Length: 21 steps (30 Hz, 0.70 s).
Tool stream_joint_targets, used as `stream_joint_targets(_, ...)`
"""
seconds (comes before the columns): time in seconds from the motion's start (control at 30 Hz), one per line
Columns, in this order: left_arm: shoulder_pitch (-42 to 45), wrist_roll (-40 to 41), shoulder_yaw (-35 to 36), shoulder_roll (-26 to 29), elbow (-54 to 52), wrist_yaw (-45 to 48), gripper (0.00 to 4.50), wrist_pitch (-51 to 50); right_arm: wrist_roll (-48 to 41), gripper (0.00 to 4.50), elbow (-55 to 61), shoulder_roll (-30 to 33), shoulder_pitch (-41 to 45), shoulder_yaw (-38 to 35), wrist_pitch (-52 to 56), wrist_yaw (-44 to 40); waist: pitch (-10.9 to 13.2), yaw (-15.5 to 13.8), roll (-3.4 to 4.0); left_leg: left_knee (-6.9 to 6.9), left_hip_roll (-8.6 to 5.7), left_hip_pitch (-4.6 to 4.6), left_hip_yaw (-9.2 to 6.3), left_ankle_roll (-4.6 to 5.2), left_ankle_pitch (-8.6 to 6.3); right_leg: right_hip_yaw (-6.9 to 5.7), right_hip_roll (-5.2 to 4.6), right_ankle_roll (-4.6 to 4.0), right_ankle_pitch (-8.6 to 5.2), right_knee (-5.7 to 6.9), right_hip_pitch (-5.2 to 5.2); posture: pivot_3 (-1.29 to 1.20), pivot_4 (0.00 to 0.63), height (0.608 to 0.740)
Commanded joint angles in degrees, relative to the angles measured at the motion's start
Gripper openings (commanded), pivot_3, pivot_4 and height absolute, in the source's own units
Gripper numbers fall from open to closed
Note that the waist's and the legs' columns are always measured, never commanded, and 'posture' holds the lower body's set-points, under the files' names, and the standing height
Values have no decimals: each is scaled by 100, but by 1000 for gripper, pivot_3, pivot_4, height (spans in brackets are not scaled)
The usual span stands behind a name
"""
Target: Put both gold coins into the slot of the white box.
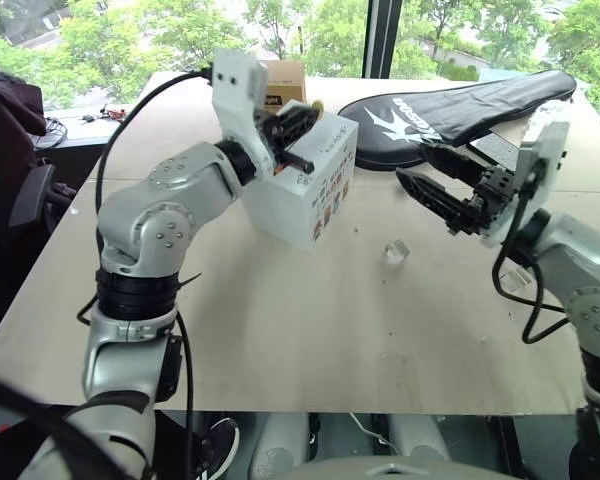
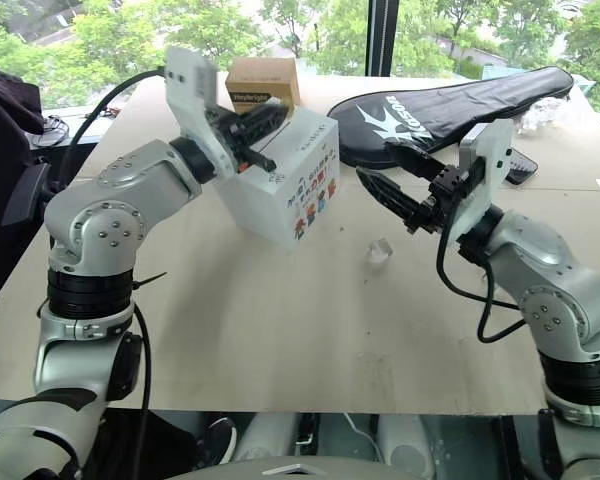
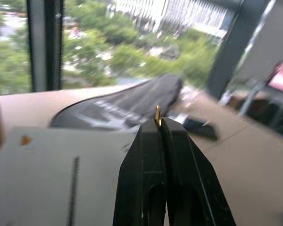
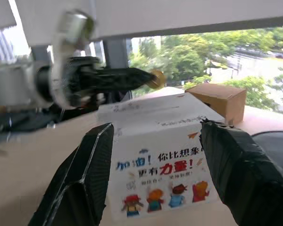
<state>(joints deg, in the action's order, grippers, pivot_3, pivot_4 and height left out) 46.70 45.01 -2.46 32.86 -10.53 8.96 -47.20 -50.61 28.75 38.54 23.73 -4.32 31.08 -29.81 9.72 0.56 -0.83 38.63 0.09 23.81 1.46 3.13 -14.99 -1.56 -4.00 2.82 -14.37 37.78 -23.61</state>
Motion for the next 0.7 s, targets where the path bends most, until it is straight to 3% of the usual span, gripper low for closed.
stream_joint_targets(0.03, 34, -356, 95, -25, -122, -88, 0, -199, 256, 3136, 193, 302, 1, -9, -119, -671, 2, 2, -3, -1, 2, 1, -1, 0, 0, -1, 0, 0, 0, 0, -1, 0, 150, 740)
stream_joint_targets(0.27, 19, -756, 201, -115, -218, -7, 0, -450, 289, 3136, 42, 376, -11, -228, 2, -1028, 4, -22, -7, -4, 3, 3, -4, -2, 1, 13, -7, 0, 0, -3, 0, 0, 150, 740)
stream_joint_targets(0.7, -135, -1351, 175, -83, -185, 426, 0, -722, 351, 3136, 63, 164, 6, -265, 84, -963, 4, -89, -8, 0, 2, 2, -2, -4, 2, 14, -9, 0, 0, 1, 0, 0, 150, 740)
